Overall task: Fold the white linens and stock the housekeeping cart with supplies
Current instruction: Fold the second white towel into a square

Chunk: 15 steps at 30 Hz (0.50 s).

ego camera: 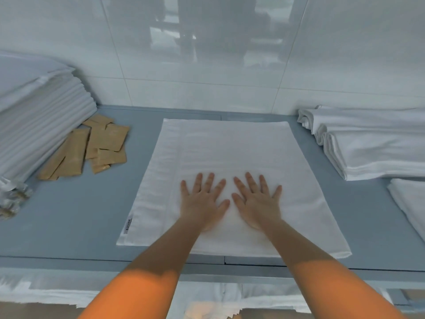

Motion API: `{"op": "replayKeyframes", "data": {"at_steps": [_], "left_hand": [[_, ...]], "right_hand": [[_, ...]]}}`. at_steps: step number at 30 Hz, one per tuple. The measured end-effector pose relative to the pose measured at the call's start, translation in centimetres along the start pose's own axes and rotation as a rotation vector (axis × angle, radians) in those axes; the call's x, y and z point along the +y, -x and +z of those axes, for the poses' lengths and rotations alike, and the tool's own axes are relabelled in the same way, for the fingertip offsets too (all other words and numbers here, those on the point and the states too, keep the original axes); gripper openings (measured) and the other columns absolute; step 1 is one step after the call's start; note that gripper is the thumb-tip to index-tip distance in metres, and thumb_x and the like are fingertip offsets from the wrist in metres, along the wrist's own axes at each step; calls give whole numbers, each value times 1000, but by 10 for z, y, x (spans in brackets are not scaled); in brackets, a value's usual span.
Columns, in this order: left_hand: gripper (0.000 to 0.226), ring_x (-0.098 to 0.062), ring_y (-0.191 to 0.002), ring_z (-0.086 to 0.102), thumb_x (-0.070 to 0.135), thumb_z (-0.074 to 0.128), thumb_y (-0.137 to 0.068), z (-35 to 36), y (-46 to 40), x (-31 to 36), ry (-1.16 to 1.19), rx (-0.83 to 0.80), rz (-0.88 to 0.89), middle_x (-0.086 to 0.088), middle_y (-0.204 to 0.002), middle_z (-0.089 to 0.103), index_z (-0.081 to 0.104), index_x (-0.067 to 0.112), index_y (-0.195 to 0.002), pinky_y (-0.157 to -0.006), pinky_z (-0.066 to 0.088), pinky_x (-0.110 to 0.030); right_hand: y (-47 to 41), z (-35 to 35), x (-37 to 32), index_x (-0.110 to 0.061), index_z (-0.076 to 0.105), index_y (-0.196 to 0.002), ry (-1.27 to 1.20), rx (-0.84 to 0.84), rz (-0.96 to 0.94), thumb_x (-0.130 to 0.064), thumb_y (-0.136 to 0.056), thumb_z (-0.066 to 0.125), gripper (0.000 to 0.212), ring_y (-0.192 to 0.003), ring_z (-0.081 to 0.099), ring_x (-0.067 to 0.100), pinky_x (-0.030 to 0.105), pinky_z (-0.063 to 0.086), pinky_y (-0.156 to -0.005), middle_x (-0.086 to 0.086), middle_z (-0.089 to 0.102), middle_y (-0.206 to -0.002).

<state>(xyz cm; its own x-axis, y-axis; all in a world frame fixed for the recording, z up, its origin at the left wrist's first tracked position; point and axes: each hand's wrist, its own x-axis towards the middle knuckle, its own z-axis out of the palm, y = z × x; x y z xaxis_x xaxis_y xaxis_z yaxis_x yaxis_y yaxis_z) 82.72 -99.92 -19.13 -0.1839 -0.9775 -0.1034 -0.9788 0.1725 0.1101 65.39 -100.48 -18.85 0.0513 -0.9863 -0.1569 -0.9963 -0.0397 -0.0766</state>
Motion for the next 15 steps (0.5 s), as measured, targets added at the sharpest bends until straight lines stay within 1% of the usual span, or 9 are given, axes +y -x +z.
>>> {"op": "replayKeyframes", "data": {"at_steps": [4,8,12,15], "left_hand": [[66,-19,-145,-19,69,3,-87,-2,-12,-3,-8,3,-7,11,-159,-16,-9,46,-147,-111,-10,-60],[69,-16,-145,-19,70,-2,-83,1,-2,-17,-4,14,-19,13,-158,-18,-12,46,-147,-113,-10,-57],[67,-14,-146,-13,70,1,-86,1,28,-75,-3,45,-156,13,-158,-14,-11,46,-147,-117,-6,-49],[64,-17,-147,-8,65,5,-90,-2,59,-115,5,27,-250,11,-160,-10,-8,43,-149,-118,-1,-47]], "right_hand": [[-16,-5,-11,-48,-11,-146,-30,-74,36,-64,-93,7,59,-146,-19,25,66,-10,-109,-12,-19,-158],[0,5,-2,-48,-12,-147,4,24,20,-69,-89,2,63,-146,-18,18,57,-12,-113,-13,-18,-158],[17,2,39,-46,-12,-147,14,20,88,-68,-89,0,63,-147,-14,15,48,-8,-117,-11,-16,-159],[38,2,66,-42,-10,-149,26,25,155,-64,-92,1,62,-147,-12,16,48,-5,-118,-8,-14,-160]]}}
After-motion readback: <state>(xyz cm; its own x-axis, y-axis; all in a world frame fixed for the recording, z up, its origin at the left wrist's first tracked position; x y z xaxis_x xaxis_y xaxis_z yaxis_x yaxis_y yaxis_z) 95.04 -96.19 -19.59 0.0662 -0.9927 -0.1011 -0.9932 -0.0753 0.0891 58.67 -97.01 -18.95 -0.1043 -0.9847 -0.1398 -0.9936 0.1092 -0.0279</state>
